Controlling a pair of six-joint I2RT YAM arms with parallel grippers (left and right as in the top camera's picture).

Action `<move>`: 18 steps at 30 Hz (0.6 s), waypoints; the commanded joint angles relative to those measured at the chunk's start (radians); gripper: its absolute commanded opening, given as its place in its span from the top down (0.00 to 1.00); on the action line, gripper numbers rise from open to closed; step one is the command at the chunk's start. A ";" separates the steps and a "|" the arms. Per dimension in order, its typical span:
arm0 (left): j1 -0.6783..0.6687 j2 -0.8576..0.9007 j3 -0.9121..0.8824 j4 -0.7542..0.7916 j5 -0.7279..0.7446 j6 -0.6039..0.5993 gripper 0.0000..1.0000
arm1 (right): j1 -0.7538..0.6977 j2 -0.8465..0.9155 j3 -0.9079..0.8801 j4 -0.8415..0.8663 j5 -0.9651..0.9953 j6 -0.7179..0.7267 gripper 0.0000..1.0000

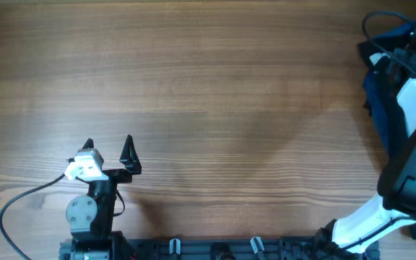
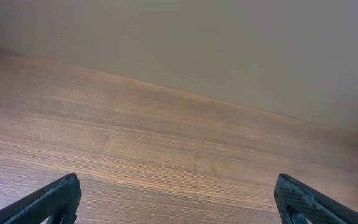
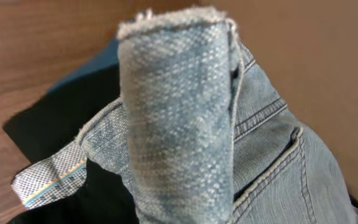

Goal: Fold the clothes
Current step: 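Grasp the shorts' waistband edge with the right gripper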

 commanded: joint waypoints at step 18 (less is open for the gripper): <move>0.009 -0.003 -0.006 -0.004 -0.006 0.010 0.00 | 0.010 -0.041 0.012 -0.008 -0.105 0.053 0.96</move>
